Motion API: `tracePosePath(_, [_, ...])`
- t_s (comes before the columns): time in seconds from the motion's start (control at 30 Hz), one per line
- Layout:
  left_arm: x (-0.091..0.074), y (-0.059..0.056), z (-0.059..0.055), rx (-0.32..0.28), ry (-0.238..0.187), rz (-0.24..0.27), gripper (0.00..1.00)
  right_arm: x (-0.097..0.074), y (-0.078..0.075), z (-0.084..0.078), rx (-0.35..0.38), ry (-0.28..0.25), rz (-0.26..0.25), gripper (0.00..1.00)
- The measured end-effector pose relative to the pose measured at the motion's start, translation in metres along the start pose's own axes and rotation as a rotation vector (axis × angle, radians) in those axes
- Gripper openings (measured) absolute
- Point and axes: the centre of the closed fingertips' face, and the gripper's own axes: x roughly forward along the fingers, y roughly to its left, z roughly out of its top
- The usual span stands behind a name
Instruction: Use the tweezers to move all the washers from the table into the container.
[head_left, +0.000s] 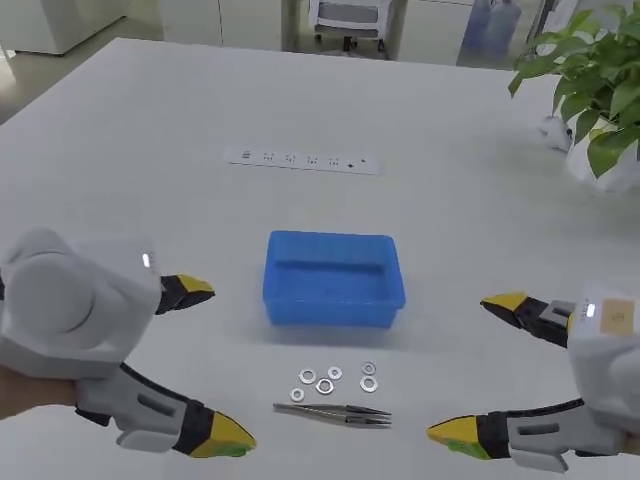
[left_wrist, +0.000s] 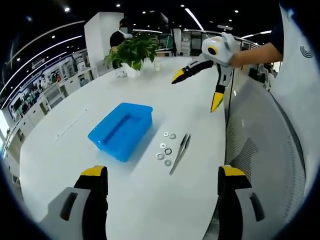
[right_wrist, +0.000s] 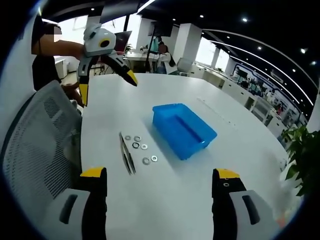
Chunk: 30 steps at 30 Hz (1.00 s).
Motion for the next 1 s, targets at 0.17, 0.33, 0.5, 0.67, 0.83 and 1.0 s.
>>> tracePosePath(0.17, [0.003,-0.002,-0.004,-0.001,0.011,-0.010,0.96,0.002,0.002,-0.003,0.001,0.014,0.005,0.87])
tracePosePath(0.33, [0.009,-0.006,-0.009,0.007,0.026,-0.020,0.95,0.004,0.007,-0.004,-0.019,0.033,0.008,0.83])
tracePosePath(0.5, [0.016,-0.016,-0.007,-0.050,-0.005,-0.063,0.92,0.012,0.018,-0.005,-0.035,0.051,0.046,0.72])
tracePosePath(0.67, [0.025,-0.018,-0.013,-0.045,0.015,-0.066,0.89,0.027,0.031,-0.003,-0.032,0.058,0.096,0.68])
tracePosePath(0.83, [0.043,-0.026,-0.022,-0.041,0.053,-0.102,0.80,0.049,0.050,-0.002,-0.052,0.076,0.171,0.62])
tracePosePath(1.0, [0.055,-0.032,-0.032,-0.009,0.107,-0.136,0.67,0.068,0.064,-0.002,-0.092,0.112,0.244,0.51])
